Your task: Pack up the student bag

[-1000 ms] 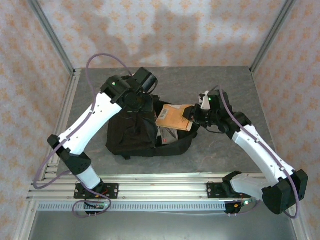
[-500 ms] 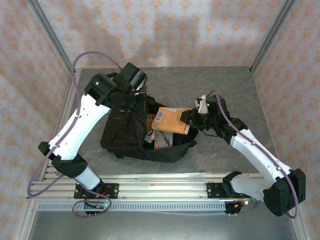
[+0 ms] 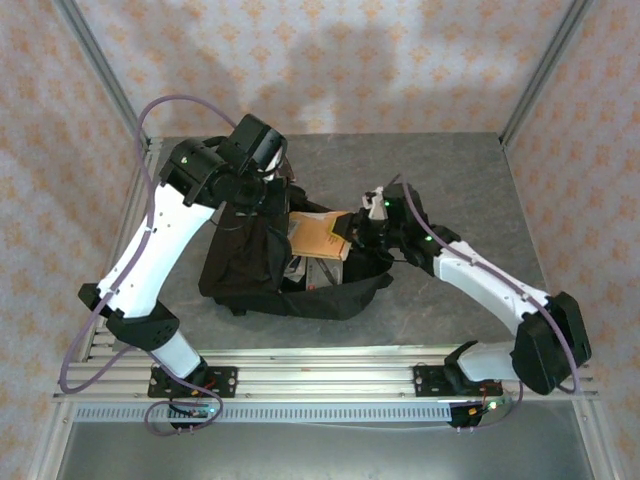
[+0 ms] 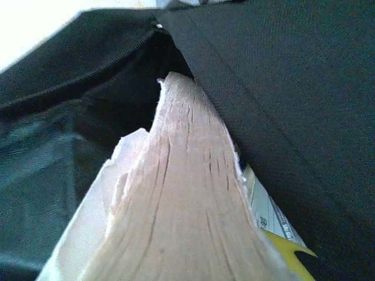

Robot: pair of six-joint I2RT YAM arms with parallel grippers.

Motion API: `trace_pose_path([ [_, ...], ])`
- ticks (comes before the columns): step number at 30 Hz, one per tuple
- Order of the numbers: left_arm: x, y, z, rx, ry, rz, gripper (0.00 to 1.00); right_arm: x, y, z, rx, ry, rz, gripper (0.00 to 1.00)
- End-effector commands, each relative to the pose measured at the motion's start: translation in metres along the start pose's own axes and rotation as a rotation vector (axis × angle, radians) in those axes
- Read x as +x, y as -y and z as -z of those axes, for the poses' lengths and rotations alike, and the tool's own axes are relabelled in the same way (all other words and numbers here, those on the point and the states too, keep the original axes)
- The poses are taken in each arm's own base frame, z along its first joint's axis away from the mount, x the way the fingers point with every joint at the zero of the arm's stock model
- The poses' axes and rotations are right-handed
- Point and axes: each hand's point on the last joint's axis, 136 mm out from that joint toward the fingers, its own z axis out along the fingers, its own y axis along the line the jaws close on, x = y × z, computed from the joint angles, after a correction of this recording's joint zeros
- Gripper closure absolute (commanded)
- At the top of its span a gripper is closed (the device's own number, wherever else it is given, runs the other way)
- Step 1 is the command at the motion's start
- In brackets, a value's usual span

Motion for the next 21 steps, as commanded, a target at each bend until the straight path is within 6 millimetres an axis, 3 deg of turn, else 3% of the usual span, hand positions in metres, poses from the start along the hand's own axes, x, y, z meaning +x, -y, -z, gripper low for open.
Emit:
trace_pose_path([
  [1, -0.027, 0.012, 0.025, 0.076, 0.132, 0.004, 1.0, -0.003, -0.039, -0.004, -0.108, 0.008, 0.019, 1.0],
  [5, -0.03, 0.017, 0.02, 0.092, 0.126, 0.004, 1.0, -0.002, -0.035, -0.018, -0.09, 0.004, 0.012, 1.0],
  [9, -0.031, 0.023, 0.01, 0.105, 0.107, -0.005, 1.0, -0.015, -0.037, -0.036, -0.111, 0.074, -0.013, 0.99],
  [16, -0.046, 0.037, 0.011, 0.145, 0.131, -0.001, 1.0, -0.035, -0.046, -0.116, -0.149, 0.087, -0.09, 0.89],
  [18, -0.048, 0.037, 0.011, 0.142, 0.139, 0.001, 1.0, -0.029, -0.047, -0.139, -0.115, 0.064, -0.065, 0.77],
  [19, -0.048, 0.036, 0.01, 0.138, 0.139, 0.002, 1.0, -0.026, -0.045, -0.147, -0.084, 0.061, -0.041, 0.62],
  [21, -0.049, 0.033, 0.007, 0.127, 0.137, 0.006, 1.0, -0.024, -0.032, -0.151, -0.002, 0.075, -0.022, 0.42],
])
